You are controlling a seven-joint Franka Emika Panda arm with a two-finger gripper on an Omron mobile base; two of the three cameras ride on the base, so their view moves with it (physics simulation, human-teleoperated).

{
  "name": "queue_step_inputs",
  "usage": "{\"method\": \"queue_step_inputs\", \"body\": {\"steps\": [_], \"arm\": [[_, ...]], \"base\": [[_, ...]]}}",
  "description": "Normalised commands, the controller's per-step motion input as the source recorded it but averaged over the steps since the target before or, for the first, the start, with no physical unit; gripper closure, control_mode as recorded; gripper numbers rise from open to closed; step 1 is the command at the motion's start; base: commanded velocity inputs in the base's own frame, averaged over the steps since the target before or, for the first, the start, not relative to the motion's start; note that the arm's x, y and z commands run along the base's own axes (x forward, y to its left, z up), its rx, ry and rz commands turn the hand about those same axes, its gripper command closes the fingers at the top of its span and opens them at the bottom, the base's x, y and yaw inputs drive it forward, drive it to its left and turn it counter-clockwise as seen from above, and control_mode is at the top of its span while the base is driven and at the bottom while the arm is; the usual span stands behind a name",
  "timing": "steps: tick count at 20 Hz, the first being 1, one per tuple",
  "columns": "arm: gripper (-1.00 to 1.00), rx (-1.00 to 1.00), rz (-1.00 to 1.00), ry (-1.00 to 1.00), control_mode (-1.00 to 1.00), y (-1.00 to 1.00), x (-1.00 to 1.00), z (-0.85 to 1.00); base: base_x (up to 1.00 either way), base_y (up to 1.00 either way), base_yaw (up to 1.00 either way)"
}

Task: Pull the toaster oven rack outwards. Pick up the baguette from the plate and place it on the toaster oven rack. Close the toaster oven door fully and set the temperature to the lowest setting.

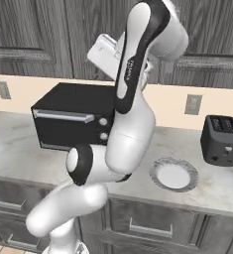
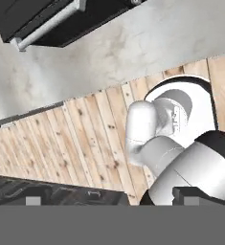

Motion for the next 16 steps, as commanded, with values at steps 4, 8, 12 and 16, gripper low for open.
{"method": "queue_step_inputs", "body": {"steps": [4, 8, 12, 16], "arm": [[-1.0, -0.47, 0.23, 0.84, -1.0, 0.0, -1.0, -1.0], [-1.0, -0.39, 0.24, 0.77, -1.0, -0.31, -1.0, -1.0], [-1.0, -0.22, 0.35, 0.38, -1.0, -0.69, -1.0, -1.0], [-1.0, -0.05, 0.33, -0.32, -1.0, -1.0, -0.88, -1.0]], "base": [[0.0, 0.0, 0.0], [0.0, 0.0, 0.0], [0.0, 0.0, 0.0], [0.0, 0.0, 0.0]]}}
